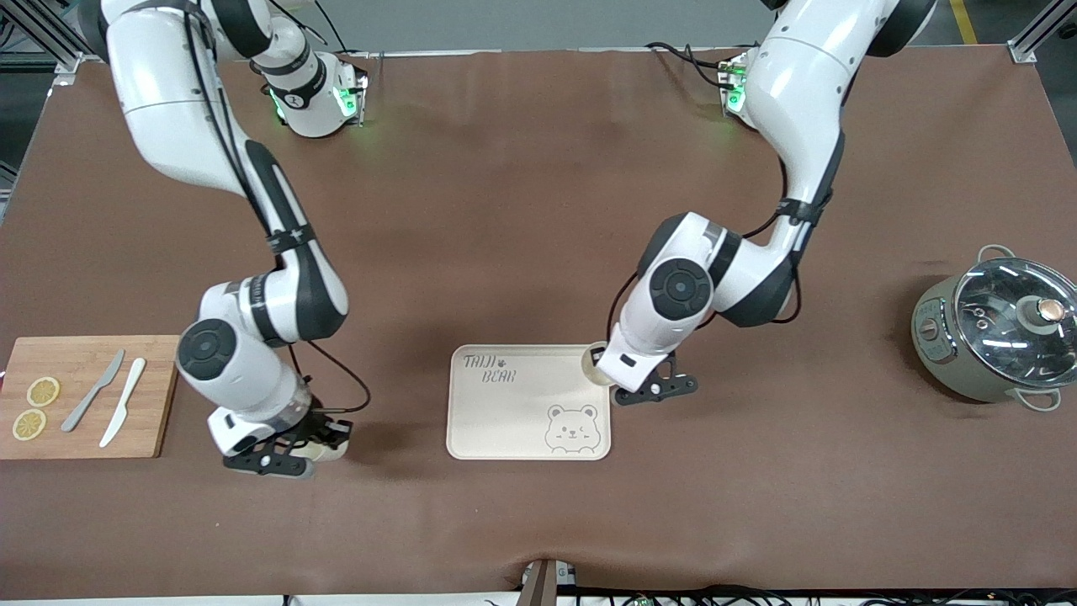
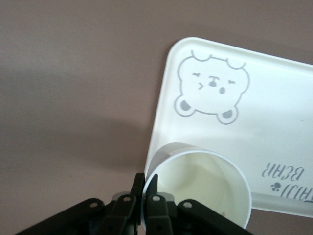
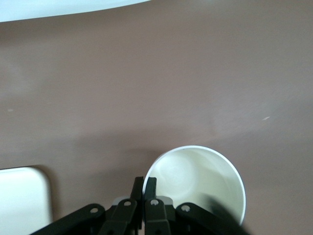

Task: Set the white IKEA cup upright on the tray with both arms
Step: 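Carry both cups onto the bear tray and lower them upright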

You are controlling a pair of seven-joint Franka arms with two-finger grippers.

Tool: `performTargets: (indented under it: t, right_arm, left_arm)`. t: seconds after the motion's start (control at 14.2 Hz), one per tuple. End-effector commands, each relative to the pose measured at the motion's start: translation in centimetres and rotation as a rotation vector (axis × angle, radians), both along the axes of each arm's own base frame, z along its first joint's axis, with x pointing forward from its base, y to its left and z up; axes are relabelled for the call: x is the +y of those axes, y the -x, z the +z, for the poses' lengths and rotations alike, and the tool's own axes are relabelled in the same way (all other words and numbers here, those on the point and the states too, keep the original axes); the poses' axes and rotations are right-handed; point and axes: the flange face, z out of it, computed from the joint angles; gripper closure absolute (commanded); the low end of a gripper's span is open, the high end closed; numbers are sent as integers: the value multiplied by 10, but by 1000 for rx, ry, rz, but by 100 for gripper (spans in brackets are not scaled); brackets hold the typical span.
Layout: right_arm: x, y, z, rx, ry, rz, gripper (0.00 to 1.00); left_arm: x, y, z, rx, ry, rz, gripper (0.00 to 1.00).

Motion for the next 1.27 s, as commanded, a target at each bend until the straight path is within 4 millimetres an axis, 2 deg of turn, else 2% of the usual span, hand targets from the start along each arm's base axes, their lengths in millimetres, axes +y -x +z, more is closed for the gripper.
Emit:
performTargets:
  t: [0.0, 0.28, 0.35, 0.56, 0.84, 1.2]
  right_arm:
    - [41, 6, 11, 8, 8, -75, 100]
    - [111, 23, 16, 20, 52, -188, 100]
    - [123, 26, 16, 18, 53, -216, 100]
    - [163, 44, 3, 17, 57, -303, 100]
    - [201, 57, -11, 30, 62, -339, 100]
    - [226, 73, -15, 36, 61, -350, 100]
  left_arm:
    - [-16, -2, -13, -42, -5, 19, 100]
    - [-31, 3, -30, -76, 4, 3, 100]
    - [-38, 8, -35, -81, 9, -7, 100]
    - [-39, 8, -45, -88, 2, -17, 100]
    - [-43, 10, -50, -110, 1, -34, 100]
    - [-41, 9, -58, -106, -8, -31, 100]
